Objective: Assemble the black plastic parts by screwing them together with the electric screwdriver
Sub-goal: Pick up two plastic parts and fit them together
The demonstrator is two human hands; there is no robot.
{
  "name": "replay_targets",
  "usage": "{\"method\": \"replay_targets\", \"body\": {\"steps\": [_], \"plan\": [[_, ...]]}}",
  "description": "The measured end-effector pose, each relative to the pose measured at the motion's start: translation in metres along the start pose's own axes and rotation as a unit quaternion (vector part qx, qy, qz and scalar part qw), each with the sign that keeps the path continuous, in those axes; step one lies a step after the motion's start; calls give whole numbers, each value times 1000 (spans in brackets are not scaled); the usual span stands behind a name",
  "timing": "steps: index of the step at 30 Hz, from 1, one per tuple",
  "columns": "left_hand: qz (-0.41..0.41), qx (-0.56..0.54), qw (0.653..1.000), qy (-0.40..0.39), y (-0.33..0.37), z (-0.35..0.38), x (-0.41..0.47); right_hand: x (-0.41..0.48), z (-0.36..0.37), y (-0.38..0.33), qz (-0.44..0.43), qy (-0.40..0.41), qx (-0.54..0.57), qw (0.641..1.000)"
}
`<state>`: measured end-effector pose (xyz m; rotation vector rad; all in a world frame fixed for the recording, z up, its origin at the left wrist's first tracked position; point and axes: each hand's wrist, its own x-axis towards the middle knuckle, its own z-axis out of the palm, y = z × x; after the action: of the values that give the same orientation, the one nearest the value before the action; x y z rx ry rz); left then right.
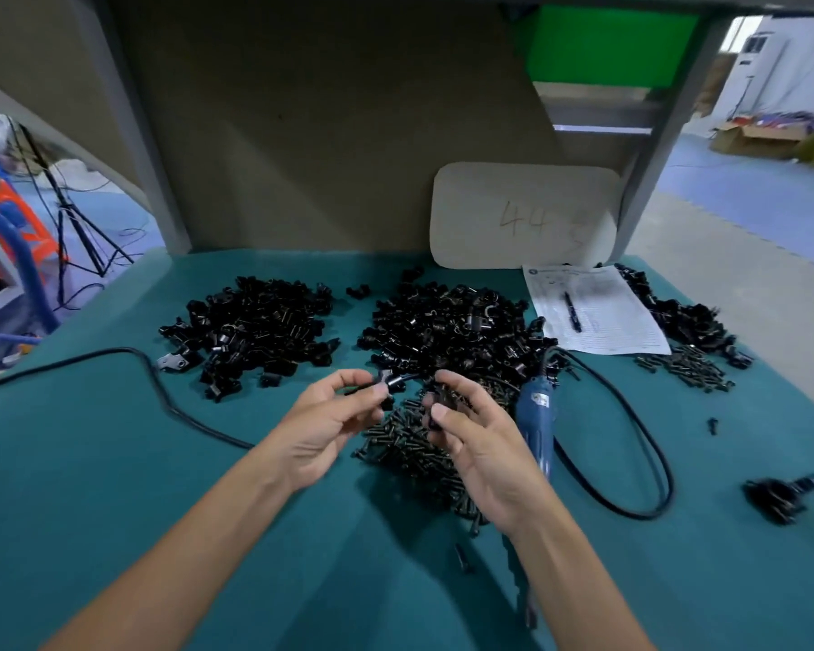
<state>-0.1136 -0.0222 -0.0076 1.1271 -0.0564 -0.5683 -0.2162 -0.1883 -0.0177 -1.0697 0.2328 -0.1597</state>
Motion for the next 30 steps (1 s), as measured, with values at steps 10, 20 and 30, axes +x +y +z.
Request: {"method": "replay_targets", "body": {"steps": [10, 20, 30], "plan": [[-47, 97, 994, -23, -12, 5, -24, -22, 0, 5, 2, -30, -8, 1000], [-49, 117, 988, -92, -11, 6, -37, -27, -7, 4, 37, -37, 67, 996], [156, 339, 925, -72, -13, 6, -44, -32, 0, 1, -11, -25, -22, 999]]}}
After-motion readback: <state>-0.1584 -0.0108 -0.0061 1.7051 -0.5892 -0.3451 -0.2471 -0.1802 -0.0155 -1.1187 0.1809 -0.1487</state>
